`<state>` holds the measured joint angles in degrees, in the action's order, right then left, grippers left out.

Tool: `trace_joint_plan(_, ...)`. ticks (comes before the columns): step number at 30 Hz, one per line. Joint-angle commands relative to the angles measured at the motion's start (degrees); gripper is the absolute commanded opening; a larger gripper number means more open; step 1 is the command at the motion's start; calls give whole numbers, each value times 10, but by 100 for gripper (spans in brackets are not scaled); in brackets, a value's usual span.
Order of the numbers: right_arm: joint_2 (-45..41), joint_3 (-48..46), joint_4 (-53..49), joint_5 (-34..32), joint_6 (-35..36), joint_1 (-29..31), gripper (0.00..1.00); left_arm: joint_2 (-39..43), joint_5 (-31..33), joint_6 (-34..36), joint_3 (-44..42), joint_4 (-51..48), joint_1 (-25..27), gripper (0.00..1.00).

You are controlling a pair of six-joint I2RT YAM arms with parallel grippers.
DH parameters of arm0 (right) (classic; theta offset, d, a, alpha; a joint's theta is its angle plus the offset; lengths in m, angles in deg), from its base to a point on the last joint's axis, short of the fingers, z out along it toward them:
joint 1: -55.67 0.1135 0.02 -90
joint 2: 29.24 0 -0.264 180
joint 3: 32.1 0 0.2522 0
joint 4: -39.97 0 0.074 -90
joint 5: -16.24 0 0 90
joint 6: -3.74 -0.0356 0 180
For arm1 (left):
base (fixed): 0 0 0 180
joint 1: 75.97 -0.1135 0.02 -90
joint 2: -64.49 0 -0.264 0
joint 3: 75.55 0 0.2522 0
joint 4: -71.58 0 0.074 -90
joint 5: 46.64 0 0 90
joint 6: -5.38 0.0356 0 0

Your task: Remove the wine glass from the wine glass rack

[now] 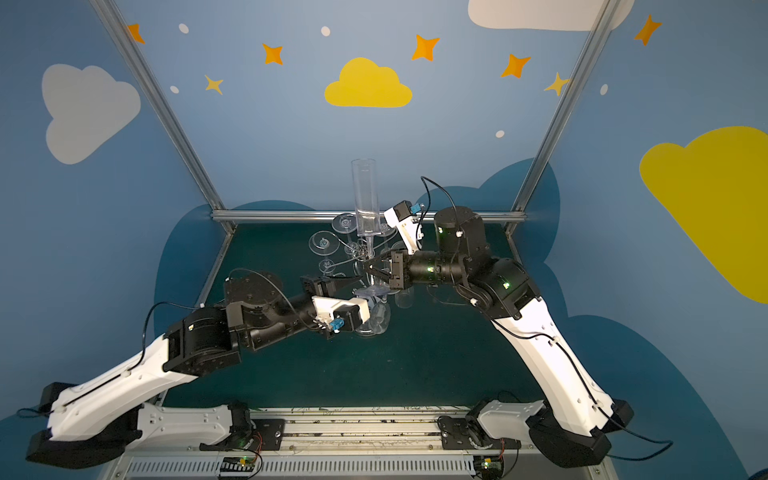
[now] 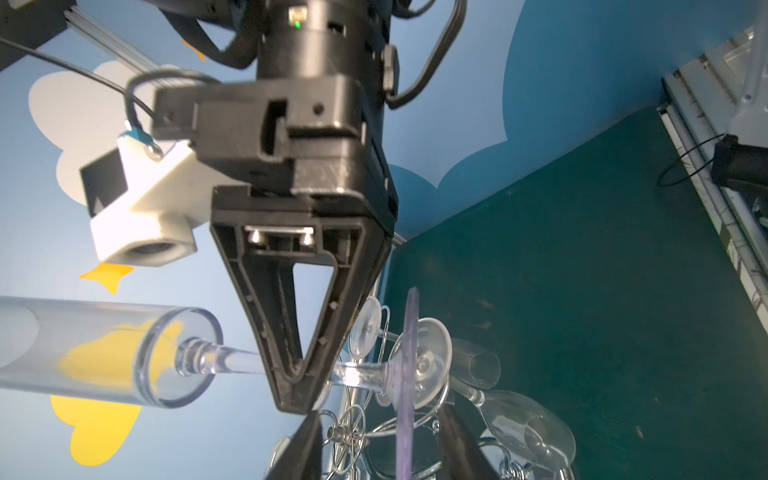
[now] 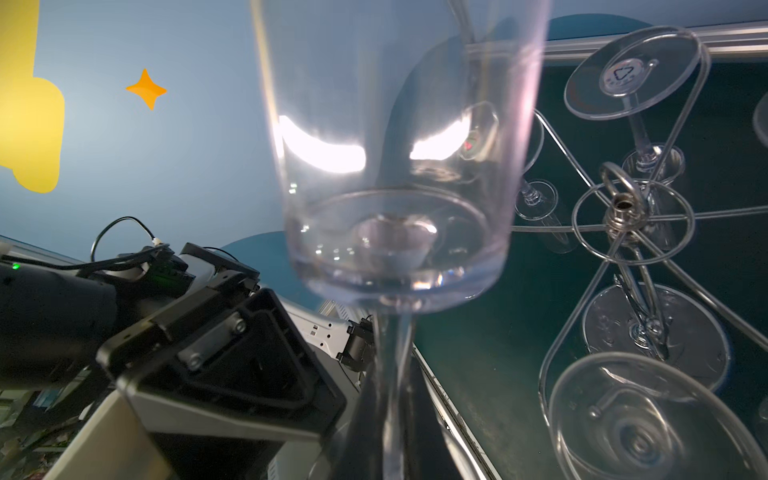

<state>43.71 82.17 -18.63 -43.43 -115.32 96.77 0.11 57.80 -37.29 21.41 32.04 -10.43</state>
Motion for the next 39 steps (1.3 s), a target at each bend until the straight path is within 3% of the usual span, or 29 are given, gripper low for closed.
trace_joint_plan(1, -28, 1, 10, -35, 18, 2, 0, 22, -14, -37, -2, 52, 1, 65)
trace_joint_plan(4, -39, 3, -1, -72, 43, 2, 0, 39, -15, -79, -18, 87, 0, 77)
trace_joint_plan(8, -52, 2, -13, -131, 77, 2, 0, 59, -53, -168, -32, 131, -21, 80)
trace_joint_plan(14, -76, -19, 23, -156, 106, 3, 0, 28, -231, -367, 16, 153, -146, 83)
trace_joint_plan(18, -83, -35, 44, -130, 119, 6, 0, -12, -332, -483, 63, 164, -231, 86)
trace_joint_plan(21, -79, -36, 35, -127, 131, 13, 0, -38, -399, -549, 95, 168, -260, 89)
trace_joint_plan(30, -68, -43, 24, -112, 152, 45, 0, -62, -455, -683, 114, 185, -294, 93)
trace_joint_plan(39, -73, -53, 35, -111, 159, 71, 0, -60, -494, -771, 96, 229, -317, 95)
